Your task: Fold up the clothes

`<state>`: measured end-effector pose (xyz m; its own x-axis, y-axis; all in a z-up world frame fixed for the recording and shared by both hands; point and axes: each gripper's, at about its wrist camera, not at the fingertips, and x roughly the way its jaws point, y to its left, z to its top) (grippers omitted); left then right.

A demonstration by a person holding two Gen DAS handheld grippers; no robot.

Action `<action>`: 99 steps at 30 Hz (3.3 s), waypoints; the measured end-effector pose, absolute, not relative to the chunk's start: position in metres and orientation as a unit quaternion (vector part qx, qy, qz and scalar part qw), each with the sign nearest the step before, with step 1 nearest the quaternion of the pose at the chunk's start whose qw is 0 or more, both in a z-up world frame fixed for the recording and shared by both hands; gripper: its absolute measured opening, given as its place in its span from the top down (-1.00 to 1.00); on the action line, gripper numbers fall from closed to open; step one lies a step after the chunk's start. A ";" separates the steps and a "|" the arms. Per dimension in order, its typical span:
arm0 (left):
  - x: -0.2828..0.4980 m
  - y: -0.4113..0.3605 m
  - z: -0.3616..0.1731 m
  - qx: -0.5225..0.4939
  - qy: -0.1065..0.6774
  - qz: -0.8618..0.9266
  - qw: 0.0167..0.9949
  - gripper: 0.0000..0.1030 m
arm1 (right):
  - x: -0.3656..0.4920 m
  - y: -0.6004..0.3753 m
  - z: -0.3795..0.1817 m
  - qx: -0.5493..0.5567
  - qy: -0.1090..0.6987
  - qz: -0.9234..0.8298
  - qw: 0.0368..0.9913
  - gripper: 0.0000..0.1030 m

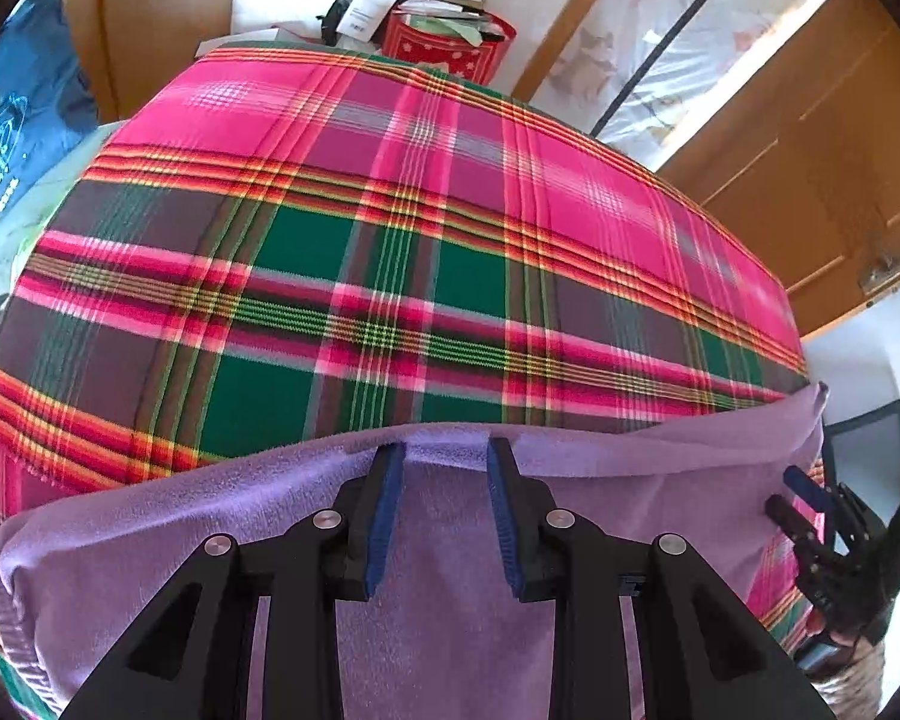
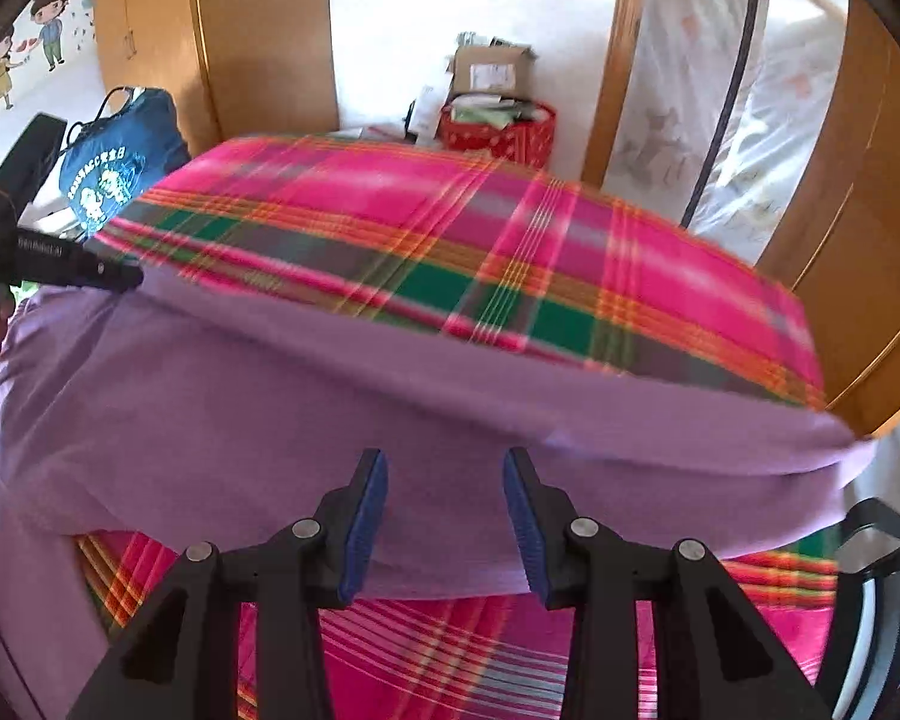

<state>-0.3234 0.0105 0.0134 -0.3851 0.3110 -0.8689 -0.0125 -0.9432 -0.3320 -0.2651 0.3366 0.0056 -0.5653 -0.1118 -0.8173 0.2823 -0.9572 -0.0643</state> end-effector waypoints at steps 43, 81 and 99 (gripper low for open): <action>-0.205 -0.106 0.086 -0.509 -0.157 0.846 0.018 0.42 | -0.210 0.405 0.111 0.394 0.001 -0.919 -0.014 0.21; -0.103 -0.170 0.003 -0.564 -0.249 0.783 0.083 0.14 | -0.101 0.190 0.041 0.470 0.024 -0.853 0.227 0.21; -0.103 -0.163 0.002 -0.553 -0.197 0.809 0.022 0.65 | -0.103 0.219 0.028 0.469 -0.069 -0.859 0.190 0.21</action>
<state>-0.1027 -0.1628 0.0023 -0.3879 0.2533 -0.8862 0.1821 -0.9215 -0.3432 -0.1026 0.2188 0.0280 -0.4868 -0.3926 -0.7803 0.2622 -0.9178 0.2982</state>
